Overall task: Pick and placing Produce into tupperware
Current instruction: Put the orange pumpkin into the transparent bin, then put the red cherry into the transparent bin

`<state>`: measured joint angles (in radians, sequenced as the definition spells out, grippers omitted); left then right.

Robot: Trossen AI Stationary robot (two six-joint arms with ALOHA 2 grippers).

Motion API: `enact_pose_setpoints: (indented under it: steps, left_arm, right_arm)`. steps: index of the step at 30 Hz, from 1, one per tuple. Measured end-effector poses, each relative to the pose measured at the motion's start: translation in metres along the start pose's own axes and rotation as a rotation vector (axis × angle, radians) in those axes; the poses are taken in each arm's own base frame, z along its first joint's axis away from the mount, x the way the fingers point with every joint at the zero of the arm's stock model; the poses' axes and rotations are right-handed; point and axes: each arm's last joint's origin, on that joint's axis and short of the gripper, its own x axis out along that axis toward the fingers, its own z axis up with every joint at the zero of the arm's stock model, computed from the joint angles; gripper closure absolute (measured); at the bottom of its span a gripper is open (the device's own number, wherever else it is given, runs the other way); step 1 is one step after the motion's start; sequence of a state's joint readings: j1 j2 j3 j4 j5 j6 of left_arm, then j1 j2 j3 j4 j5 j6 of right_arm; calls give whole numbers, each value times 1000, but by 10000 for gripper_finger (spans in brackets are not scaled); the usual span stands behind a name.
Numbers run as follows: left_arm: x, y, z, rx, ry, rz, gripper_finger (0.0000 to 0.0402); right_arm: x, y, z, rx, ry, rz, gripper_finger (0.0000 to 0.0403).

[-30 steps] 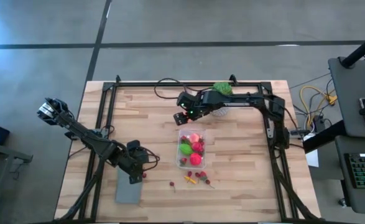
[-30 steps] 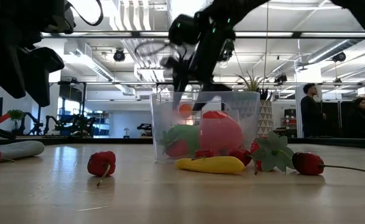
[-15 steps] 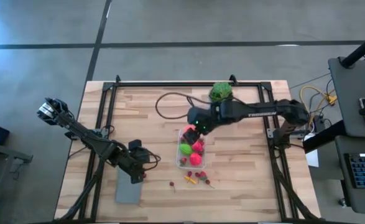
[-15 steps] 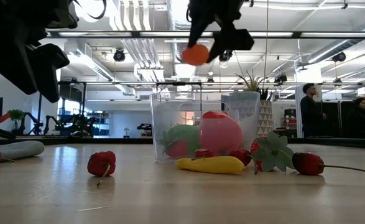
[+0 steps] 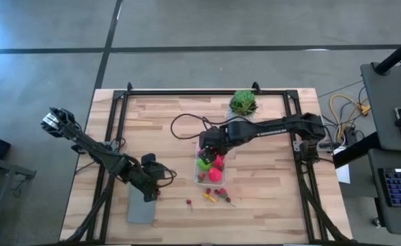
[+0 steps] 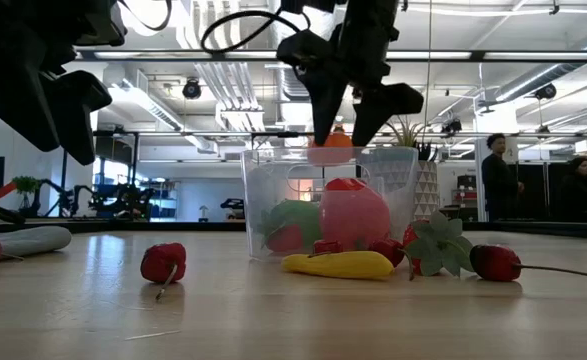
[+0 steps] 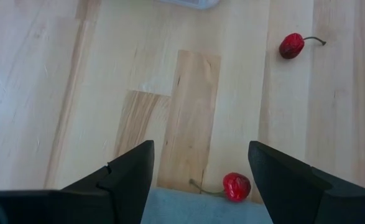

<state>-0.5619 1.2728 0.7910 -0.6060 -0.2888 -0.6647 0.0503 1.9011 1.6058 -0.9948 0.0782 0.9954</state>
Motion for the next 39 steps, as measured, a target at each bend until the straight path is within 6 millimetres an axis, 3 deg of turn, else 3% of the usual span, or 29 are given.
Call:
enact_pose_setpoints:
  steps: [6, 19, 25, 29, 39]
  left_arm:
    - [-1, -2, -1, 9, 1, -6, 155]
    - [0, -2, -2, 10, 2, -6, 155]
    - [1, -2, -3, 9, -2, -10, 155]
    - [1, -2, -3, 28, -7, -13, 155]
    - [11, 4, -17, 276, 60, -24, 155]
  right_arm:
    - [-3, 5, -8, -26, -33, -15, 165]
    - [-6, 6, -33, -75, -18, -130, 88]
    - [-11, 22, -72, -393, 10, -138, 81]
    - [-17, 30, -102, -540, -62, -186, 86]
    - [-20, 20, -161, -573, -27, -341, 86]
